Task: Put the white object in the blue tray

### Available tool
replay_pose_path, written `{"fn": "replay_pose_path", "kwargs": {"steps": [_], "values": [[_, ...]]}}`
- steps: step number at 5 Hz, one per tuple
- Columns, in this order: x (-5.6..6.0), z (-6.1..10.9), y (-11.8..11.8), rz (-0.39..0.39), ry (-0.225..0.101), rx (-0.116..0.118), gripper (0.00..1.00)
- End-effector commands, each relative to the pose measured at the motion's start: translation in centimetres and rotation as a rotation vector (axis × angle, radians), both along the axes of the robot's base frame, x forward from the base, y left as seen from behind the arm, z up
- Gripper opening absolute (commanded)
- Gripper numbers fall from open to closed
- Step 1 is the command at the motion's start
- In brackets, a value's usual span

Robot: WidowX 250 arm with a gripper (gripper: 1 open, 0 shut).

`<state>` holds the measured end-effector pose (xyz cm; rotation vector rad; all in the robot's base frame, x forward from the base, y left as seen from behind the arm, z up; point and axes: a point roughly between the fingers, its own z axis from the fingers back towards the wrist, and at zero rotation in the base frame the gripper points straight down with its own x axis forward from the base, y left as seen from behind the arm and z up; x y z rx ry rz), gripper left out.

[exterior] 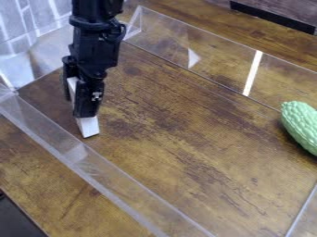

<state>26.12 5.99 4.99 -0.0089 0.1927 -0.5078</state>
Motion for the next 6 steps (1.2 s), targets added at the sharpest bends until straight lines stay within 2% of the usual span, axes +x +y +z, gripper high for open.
{"fn": "replay_pose_path", "kwargs": {"steps": [1,3,6], "values": [[-0.1,-0.2,1.2,0.019,-0.010,0.007,0.00],[-0.2,-0.9,1.7,0.005,-0.010,0.004,0.00],[2.2,-0.7,2.3,0.019,-0.024,0.016,0.00]]}}
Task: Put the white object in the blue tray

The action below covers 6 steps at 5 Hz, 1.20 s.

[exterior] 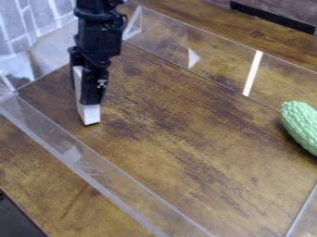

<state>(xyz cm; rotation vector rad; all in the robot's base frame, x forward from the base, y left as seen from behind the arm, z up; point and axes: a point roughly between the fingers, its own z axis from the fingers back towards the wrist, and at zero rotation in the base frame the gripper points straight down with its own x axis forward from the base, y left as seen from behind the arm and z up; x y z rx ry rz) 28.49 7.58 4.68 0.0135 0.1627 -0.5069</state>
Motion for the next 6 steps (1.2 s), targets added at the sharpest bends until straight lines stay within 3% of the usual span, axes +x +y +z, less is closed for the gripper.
{"fn": "replay_pose_path", "kwargs": {"steps": [1,6], "values": [[0.3,-0.5,0.8,0.023,0.006,-0.003,0.00],[1.1,-1.7,1.8,0.048,0.007,-0.033,0.00]]}}
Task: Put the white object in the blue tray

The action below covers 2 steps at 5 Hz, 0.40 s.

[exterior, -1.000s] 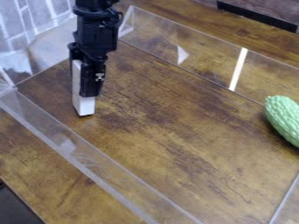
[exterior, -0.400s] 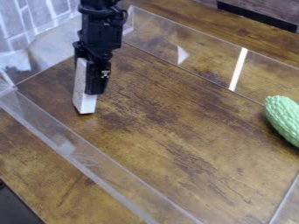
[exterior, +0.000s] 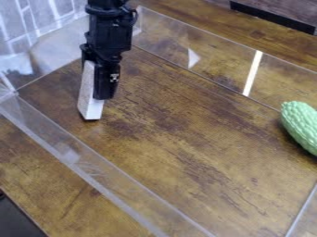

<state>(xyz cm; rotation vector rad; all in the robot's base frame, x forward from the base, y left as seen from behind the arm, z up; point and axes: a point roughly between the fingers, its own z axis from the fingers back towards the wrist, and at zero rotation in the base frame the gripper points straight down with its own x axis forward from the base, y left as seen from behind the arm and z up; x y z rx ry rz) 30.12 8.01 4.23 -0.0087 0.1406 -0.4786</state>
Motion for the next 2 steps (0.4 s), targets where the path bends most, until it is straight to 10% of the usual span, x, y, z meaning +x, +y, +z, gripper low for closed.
{"fn": "replay_pose_path", "kwargs": {"steps": [1,2], "values": [[-0.5,-1.7,1.8,0.020,0.028,-0.013,1.00],[-0.6,-1.3,3.5,0.046,0.029,-0.005,0.00]]}}
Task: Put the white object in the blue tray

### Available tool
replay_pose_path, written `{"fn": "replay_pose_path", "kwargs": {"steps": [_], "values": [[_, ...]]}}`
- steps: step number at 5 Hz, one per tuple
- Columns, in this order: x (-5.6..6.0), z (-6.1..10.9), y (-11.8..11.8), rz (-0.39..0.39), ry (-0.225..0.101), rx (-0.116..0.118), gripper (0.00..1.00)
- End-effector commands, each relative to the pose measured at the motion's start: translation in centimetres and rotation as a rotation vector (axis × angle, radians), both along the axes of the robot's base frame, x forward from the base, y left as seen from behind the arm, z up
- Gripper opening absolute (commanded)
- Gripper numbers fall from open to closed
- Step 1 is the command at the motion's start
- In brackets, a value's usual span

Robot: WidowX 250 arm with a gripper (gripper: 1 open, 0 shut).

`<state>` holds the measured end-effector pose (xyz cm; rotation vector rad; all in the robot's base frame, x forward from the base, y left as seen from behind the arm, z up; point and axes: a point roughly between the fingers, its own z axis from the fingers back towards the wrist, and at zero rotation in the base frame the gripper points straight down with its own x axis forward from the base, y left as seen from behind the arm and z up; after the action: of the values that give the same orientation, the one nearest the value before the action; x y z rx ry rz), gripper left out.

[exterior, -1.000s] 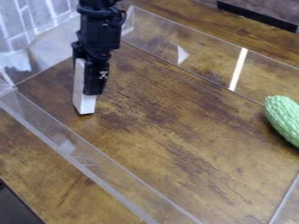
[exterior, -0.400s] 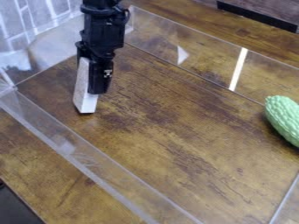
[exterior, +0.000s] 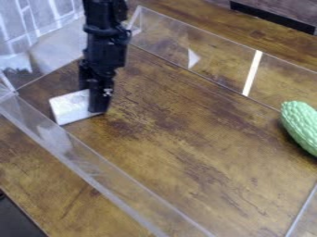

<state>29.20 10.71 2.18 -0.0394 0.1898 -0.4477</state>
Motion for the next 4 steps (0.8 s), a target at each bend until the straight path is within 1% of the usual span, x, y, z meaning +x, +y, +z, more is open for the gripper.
{"fn": "replay_pose_path", "kwargs": {"steps": [1,4], "values": [[0.25,0.99,1.84,0.030,-0.036,0.014,0.00],[0.67,0.40,1.93,-0.003,-0.018,0.016,0.00]]}}
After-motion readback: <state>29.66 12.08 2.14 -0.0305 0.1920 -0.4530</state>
